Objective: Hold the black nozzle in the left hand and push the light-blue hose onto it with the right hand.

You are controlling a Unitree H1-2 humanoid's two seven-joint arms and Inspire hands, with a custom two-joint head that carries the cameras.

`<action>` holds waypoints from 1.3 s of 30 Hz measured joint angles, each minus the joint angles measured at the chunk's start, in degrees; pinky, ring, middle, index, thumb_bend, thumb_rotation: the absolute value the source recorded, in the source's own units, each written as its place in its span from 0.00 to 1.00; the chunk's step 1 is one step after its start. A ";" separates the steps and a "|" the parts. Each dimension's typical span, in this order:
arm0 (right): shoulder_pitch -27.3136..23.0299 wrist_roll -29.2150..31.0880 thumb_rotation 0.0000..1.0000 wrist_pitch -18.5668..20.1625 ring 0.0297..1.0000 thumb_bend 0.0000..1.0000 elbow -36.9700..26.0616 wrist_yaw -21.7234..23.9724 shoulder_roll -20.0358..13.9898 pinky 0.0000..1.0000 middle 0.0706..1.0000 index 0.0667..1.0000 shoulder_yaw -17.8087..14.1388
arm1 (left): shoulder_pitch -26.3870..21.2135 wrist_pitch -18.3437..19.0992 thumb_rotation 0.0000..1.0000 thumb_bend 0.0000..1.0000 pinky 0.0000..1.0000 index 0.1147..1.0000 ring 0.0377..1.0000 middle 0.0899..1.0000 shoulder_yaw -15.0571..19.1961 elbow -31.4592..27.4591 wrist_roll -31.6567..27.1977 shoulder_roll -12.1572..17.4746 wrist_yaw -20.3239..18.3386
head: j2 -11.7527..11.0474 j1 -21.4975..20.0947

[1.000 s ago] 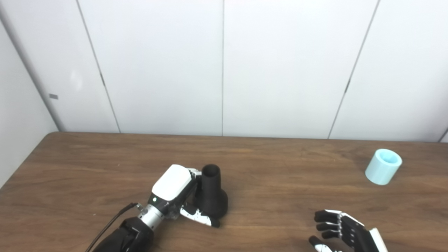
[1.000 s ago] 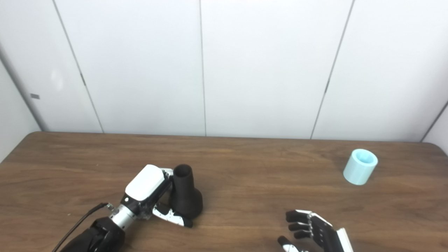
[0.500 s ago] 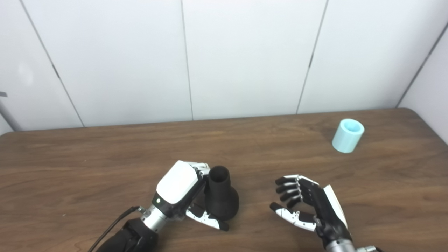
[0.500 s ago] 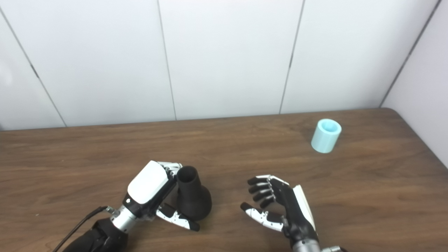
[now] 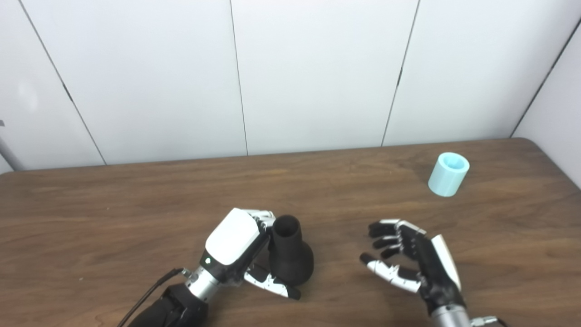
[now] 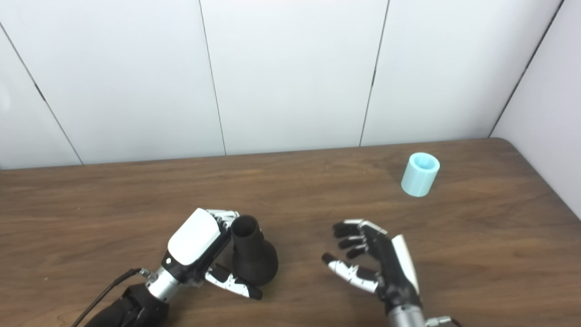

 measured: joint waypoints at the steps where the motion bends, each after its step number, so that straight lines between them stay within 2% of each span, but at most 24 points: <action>1: -0.20 -1.04 0.53 -2.59 0.69 0.59 0.24 -2.38 0.42 0.62 0.68 0.66 -1.18 | 0.02 0.00 0.05 0.51 0.40 0.42 0.51 0.49 -0.01 0.00 0.00 0.00 0.02 | 0.00 0.00; 3: -0.97 -2.47 0.57 -6.04 0.78 0.62 0.55 -5.92 1.03 0.72 0.76 0.72 -3.55 | 0.05 0.00 0.05 0.51 0.39 0.42 0.51 0.49 -0.09 0.00 0.00 0.02 0.10 | -0.44 -0.26; 6: -2.92 -3.32 0.54 -7.86 0.83 0.64 0.46 -7.83 0.51 0.75 0.83 0.80 -5.98 | 0.04 0.00 0.05 0.51 0.39 0.42 0.51 0.49 -0.20 0.01 -0.07 0.03 0.15 | -0.35 -0.26; 7: -3.60 -3.40 0.53 -8.06 0.83 0.65 0.29 -7.85 0.16 0.75 0.84 0.82 -6.59 | 0.03 0.00 0.05 0.51 0.39 0.42 0.51 0.49 -0.26 0.01 -0.11 0.04 0.21 | -0.35 -0.26; 11: -6.78 -4.91 0.53 -8.06 0.94 0.70 -0.32 -7.80 -1.78 0.86 0.94 0.92 -9.23 | -0.16 0.00 0.05 0.51 0.40 0.42 0.51 0.49 -0.71 0.23 -0.40 0.13 0.72 | -0.44 -0.53; 13: -8.35 -5.94 0.53 -6.61 0.99 0.70 -0.46 -7.79 -2.40 0.91 0.99 0.98 -10.88 | -0.21 0.00 0.05 0.51 0.40 0.42 0.51 0.49 -0.86 0.31 -0.40 0.17 0.79 | -0.53 -0.70; 14: -8.77 -6.45 0.55 -5.97 0.99 0.74 -0.45 -7.80 -2.63 0.93 1.00 1.00 -11.46 | -0.22 0.00 0.05 0.51 0.41 0.42 0.51 0.49 -0.90 0.31 -0.40 0.18 0.84 | -0.61 -0.79; 16: -9.37 -8.07 0.56 -4.28 1.00 0.76 -0.19 -7.87 -2.90 0.95 1.00 1.00 -12.71 | -0.29 0.00 0.05 0.51 0.41 0.42 0.51 0.49 -1.10 0.31 -0.49 0.26 1.01 | -0.70 -0.97; 18: -9.75 -9.14 0.58 -2.52 1.00 0.83 0.84 -8.00 -2.87 0.95 1.00 1.00 -13.98 | -0.36 0.00 0.05 0.51 0.41 0.42 0.51 0.49 -1.40 0.32 -0.53 0.41 1.08 | -0.79 -1.40; 20: -10.24 -9.12 0.61 -0.39 1.00 0.91 2.55 -8.00 -2.83 0.92 1.00 1.00 -15.18 | -0.39 0.00 0.05 0.51 0.41 0.42 0.51 0.50 -1.54 0.32 -0.62 0.56 1.12 | -0.79 -1.49; 22: -10.99 -8.16 0.61 2.36 1.00 0.94 4.32 -7.91 -2.84 0.89 1.00 1.00 -16.45 | -0.39 0.00 0.05 0.51 0.41 0.42 0.51 0.50 -1.54 0.32 -0.74 0.61 1.10 | -0.88 -1.93; 26: -12.63 -6.26 0.61 5.57 0.97 0.95 7.11 -7.32 -3.46 0.85 1.00 1.00 -17.34 | -0.42 0.01 0.05 0.51 0.40 0.42 0.51 0.49 -1.83 0.32 -0.76 0.77 1.36 | -0.53 -1.93; 29: -13.71 -5.38 0.62 7.28 1.00 0.96 7.70 -6.36 -3.83 0.91 1.00 1.00 -17.29 | -0.75 0.02 0.05 0.51 0.41 0.42 0.51 0.49 -2.70 0.62 -0.82 1.02 2.52 | -0.44 -2.02; 33: -14.19 -5.26 0.61 7.79 1.00 0.92 7.67 -5.65 -3.83 0.95 1.00 1.00 -16.54 | -1.31 0.01 0.05 0.51 0.42 0.42 0.52 0.50 -3.62 1.36 -0.85 1.23 2.84 | -0.53 -1.85; 39: -14.21 -3.99 0.59 7.78 1.00 0.92 8.66 -5.40 -4.46 0.95 1.00 1.00 -16.53 | -1.82 0.01 0.05 0.51 0.42 0.42 0.52 0.51 -3.78 2.39 -0.59 1.13 3.19 | -0.79 -1.93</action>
